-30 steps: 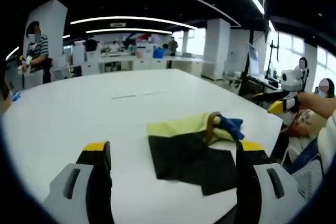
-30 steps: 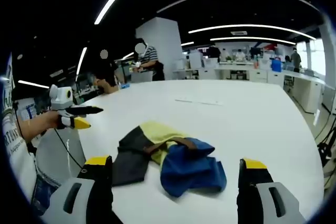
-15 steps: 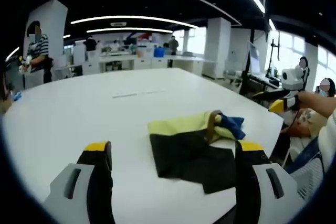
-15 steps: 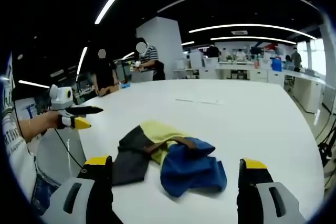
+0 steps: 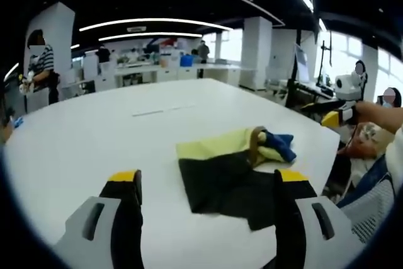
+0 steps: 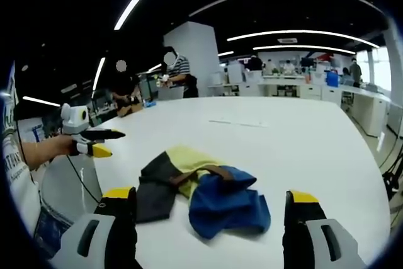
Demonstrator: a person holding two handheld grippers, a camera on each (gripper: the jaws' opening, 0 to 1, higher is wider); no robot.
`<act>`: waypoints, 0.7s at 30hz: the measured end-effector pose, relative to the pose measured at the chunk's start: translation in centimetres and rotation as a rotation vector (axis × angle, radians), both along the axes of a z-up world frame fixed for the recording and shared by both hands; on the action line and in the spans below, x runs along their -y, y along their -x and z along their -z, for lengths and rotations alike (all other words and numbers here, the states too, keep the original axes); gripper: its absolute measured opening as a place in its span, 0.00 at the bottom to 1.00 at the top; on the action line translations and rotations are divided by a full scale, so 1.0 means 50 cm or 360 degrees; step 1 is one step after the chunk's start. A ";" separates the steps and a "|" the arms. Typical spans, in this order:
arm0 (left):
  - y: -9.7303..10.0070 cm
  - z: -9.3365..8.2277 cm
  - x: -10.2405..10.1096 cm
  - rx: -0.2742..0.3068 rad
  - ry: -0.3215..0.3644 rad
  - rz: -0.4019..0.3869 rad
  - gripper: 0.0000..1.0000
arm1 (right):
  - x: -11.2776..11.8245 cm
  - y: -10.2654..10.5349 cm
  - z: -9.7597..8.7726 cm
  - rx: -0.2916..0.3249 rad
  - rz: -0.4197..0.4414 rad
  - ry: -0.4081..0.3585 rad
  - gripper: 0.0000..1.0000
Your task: Fold the garment on the visible template until the final outline fits inside the template.
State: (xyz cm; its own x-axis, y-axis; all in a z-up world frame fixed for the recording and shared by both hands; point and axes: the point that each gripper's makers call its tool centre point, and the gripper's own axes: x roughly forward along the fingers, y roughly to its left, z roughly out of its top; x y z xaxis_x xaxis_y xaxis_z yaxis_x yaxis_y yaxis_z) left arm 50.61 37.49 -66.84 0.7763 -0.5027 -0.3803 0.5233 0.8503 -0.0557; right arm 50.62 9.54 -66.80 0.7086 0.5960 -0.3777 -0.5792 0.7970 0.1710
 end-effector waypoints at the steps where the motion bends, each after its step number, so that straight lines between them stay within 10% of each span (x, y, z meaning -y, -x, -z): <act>1: -0.004 0.003 0.003 0.0001 -0.0015 0.0014 0.80 | 0.001 -0.003 0.001 0.0006 0.0001 -0.0002 0.94; 21: -0.037 0.064 0.103 -0.0085 -0.0056 0.0303 0.55 | 0.009 -0.075 0.056 -0.0005 -0.0055 0.0055 0.65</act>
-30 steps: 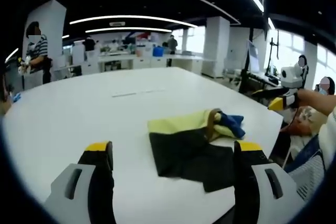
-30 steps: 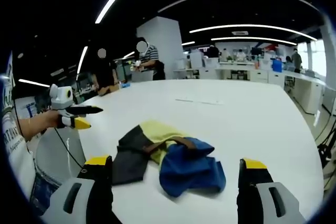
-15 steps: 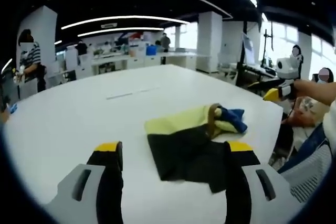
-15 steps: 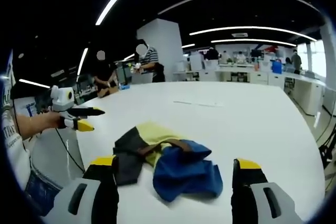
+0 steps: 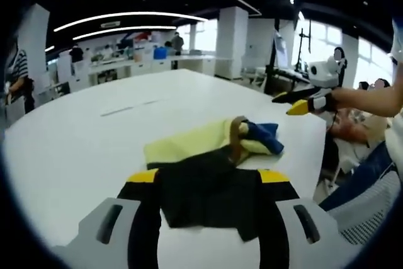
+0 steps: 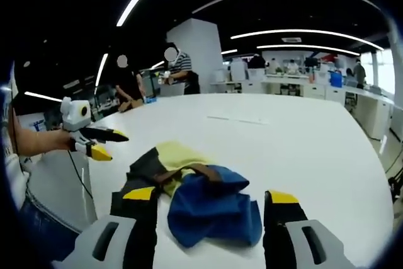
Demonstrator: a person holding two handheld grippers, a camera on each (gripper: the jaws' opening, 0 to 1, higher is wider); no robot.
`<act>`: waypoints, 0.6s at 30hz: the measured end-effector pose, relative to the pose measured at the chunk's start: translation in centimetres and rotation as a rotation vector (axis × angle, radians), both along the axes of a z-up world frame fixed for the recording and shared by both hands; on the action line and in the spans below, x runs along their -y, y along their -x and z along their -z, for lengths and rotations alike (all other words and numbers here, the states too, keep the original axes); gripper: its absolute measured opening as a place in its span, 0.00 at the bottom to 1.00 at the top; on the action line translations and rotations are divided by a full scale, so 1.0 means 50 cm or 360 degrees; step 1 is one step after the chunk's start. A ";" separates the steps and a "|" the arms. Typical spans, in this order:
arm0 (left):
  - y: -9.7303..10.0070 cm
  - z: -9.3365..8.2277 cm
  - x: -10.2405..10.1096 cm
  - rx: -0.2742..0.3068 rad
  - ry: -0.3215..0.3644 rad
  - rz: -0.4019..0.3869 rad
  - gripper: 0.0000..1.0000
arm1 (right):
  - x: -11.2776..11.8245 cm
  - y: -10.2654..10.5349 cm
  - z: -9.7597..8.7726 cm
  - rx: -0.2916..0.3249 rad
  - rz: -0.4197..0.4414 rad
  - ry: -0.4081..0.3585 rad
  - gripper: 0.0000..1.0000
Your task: Fold the garment on the visible template until the final outline fits inside the template.
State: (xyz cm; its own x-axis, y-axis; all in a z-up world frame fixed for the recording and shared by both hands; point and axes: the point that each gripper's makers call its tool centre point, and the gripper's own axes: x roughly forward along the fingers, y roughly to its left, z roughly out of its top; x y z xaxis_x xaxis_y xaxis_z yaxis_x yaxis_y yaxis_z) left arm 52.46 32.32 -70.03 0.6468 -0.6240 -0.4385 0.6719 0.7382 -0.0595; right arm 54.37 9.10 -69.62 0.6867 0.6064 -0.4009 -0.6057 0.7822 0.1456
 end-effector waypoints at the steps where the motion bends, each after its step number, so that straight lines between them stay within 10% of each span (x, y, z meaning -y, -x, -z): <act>1: -0.001 0.003 0.002 0.0003 -0.0012 0.0007 0.54 | 0.000 -0.003 0.004 0.0001 -0.0005 0.0011 0.64; 18: -0.018 0.070 0.035 -0.0055 -0.0123 0.0057 0.37 | -0.009 -0.061 0.071 -0.0019 -0.0111 0.0186 0.46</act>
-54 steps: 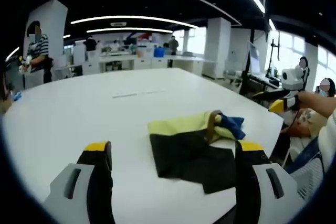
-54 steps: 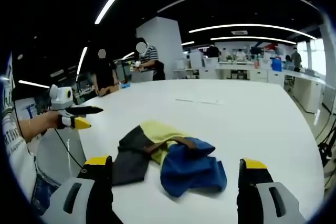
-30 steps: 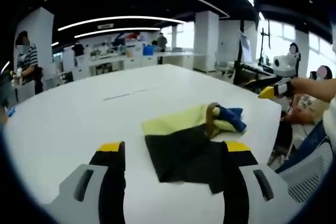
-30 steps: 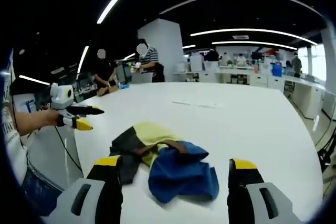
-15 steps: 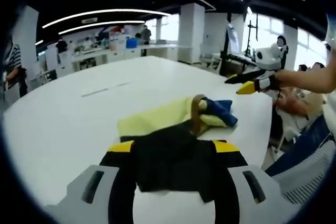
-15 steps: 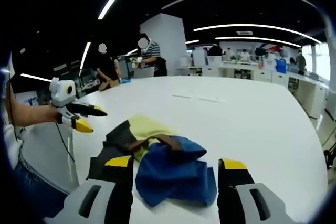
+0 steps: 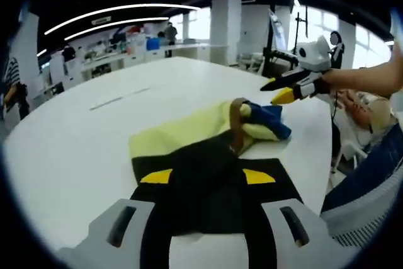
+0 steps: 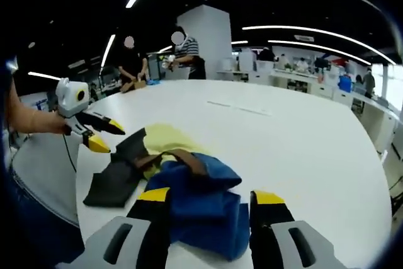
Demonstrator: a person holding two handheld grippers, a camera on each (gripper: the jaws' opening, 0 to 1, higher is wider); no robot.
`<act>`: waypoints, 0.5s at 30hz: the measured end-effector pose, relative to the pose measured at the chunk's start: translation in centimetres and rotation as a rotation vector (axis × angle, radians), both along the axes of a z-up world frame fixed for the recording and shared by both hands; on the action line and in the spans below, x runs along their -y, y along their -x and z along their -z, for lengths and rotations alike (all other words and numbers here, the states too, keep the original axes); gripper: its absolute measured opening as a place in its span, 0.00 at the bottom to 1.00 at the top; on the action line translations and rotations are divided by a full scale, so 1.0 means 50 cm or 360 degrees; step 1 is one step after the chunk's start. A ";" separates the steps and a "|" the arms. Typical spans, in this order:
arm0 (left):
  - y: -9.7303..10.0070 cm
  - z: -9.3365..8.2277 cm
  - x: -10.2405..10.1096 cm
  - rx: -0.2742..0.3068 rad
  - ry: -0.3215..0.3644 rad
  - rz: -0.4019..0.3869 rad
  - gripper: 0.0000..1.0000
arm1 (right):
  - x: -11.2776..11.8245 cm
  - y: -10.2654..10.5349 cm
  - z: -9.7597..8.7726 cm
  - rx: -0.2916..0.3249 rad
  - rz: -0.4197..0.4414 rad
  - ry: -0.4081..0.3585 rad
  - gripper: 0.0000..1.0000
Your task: Fold the garment on the visible template until the final outline fits inside the template.
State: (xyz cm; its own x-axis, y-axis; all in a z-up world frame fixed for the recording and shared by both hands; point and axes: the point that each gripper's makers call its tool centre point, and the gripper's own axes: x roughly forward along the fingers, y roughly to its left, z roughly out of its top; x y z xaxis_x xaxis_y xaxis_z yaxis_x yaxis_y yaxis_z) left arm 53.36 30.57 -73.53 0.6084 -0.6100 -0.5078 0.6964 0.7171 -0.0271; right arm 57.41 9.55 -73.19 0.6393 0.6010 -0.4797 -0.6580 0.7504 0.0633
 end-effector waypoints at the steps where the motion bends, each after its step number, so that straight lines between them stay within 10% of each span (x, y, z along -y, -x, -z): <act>1: -0.002 0.005 0.001 -0.0005 -0.0013 -0.0001 0.37 | -0.001 -0.003 0.004 -0.0001 -0.0007 0.0010 0.45; 15: -0.019 0.030 0.022 0.0049 -0.0148 0.0033 0.25 | -0.007 -0.049 0.029 0.0067 -0.0083 0.0186 0.30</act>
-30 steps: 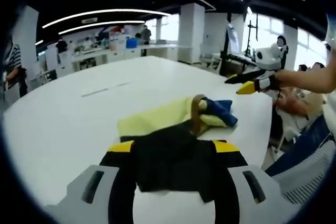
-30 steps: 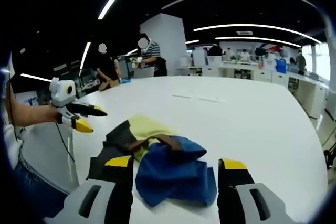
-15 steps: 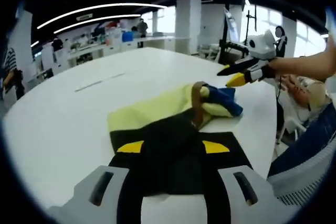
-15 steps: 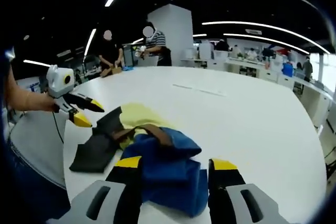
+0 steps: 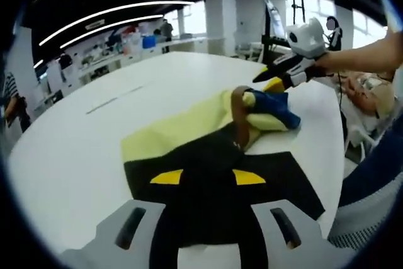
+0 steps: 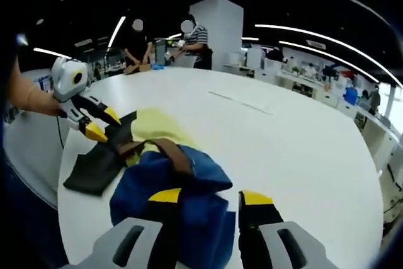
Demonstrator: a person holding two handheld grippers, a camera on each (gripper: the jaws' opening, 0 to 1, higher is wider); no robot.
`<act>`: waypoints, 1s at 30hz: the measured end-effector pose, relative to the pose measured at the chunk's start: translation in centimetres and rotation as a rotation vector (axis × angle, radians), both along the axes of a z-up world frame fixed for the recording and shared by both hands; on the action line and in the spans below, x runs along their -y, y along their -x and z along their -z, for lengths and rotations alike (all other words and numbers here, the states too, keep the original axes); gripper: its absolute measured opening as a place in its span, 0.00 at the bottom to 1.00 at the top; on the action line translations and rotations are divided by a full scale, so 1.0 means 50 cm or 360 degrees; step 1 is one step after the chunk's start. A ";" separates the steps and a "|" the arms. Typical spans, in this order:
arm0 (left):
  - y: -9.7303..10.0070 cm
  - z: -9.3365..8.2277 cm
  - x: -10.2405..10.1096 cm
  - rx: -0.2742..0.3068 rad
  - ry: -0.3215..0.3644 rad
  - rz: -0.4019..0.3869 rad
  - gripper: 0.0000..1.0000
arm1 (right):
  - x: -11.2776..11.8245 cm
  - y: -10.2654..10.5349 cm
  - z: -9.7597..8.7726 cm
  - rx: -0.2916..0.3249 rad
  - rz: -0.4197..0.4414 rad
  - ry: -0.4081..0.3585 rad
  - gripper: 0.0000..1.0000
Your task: Fold the garment on the visible template until the final outline fits inside the template.
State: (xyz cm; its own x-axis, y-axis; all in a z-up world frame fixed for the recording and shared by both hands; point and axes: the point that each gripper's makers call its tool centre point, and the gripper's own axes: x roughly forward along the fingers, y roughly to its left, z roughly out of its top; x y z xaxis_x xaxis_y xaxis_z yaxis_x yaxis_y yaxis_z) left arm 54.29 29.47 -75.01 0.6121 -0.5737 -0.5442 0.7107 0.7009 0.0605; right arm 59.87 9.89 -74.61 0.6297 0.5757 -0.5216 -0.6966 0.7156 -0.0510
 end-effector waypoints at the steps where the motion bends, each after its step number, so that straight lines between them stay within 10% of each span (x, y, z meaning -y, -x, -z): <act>1: -0.001 0.002 0.001 0.0008 -0.0010 0.0005 0.25 | 0.000 -0.003 0.001 0.0007 -0.0013 0.0014 0.29; 12: -0.003 0.020 0.010 0.0071 -0.0176 0.0094 0.11 | -0.012 -0.022 0.012 0.0063 -0.0112 0.0107 0.19; 30: -0.012 0.014 0.010 0.0082 -0.0137 0.0091 0.00 | -0.035 -0.023 0.005 0.0183 -0.0276 0.0214 0.00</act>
State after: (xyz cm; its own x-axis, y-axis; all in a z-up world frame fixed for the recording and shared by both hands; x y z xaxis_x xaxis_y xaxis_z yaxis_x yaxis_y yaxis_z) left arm 54.87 28.98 -75.72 0.6082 -0.5610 -0.5615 0.7438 0.6499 0.1563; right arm 61.00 11.62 -74.87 0.5872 0.6106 -0.5314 -0.7924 0.5675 -0.2236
